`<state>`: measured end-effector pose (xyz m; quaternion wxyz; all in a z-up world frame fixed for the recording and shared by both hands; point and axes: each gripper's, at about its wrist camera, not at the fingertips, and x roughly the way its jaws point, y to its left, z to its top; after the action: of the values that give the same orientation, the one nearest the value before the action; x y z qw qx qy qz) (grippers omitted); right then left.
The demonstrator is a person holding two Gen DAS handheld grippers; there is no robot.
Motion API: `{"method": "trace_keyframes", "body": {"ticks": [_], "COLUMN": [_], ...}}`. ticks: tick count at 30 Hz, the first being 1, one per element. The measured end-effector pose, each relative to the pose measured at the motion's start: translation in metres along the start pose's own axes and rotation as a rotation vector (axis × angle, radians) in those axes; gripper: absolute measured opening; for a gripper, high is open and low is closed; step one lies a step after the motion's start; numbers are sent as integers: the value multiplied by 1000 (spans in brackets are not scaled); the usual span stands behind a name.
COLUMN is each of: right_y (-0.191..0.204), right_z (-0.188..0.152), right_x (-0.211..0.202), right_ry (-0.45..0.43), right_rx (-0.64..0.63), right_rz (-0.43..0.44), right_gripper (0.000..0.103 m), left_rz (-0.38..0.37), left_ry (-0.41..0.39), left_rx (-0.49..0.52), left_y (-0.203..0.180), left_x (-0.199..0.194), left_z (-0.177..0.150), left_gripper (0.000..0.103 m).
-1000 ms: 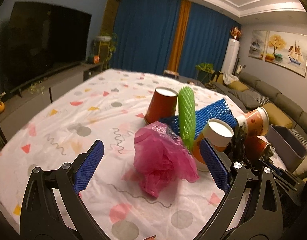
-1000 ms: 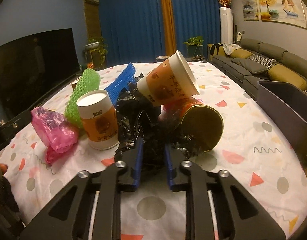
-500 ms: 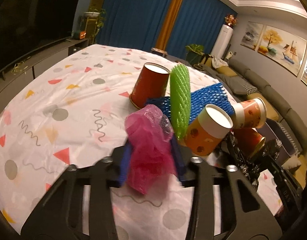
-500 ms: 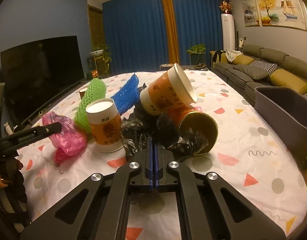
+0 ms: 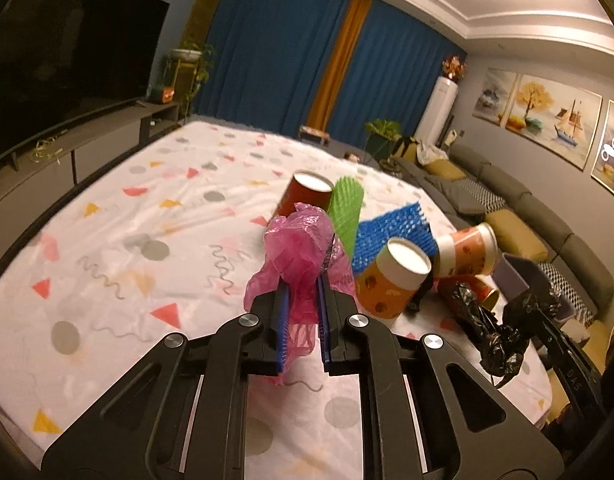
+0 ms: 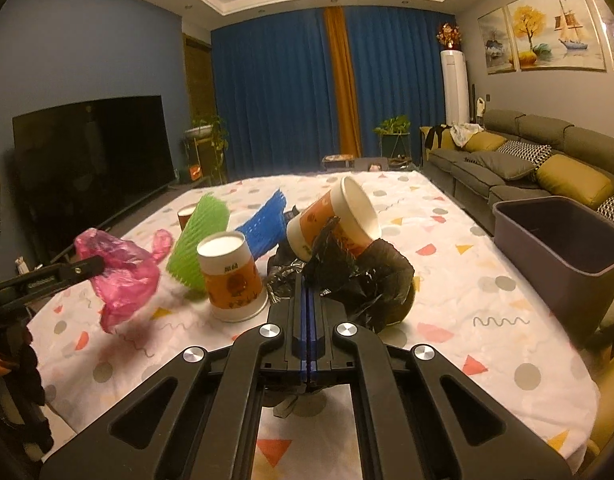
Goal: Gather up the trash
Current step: 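Carry the black bag in the right tool while the left carries the pink bag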
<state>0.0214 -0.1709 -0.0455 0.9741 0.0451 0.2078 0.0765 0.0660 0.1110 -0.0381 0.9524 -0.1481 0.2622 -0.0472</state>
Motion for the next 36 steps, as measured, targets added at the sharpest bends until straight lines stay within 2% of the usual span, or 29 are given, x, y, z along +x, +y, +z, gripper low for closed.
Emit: {"method": "trace_keyframes", "body": {"ticks": [6,20,36], "right_y": [-5,-31,-76], "right_z": [5,15,33], "right_x": [-19,-50,-61], "right_ry": [-43,-119,-201], "right_rx": [3,30,66], "right_rz": [-10,-65,-179], "right_gripper": [2,2,2], "left_rz": [2,-68,-267], "left_ry": [-29,-46,-62], "left_rx": [1,91,232], "left_y": [-1,-46,-140], "left_x": [-15,-26,-11], "left_z": [4,0,8], "left_gripper": [12,11,11]}}
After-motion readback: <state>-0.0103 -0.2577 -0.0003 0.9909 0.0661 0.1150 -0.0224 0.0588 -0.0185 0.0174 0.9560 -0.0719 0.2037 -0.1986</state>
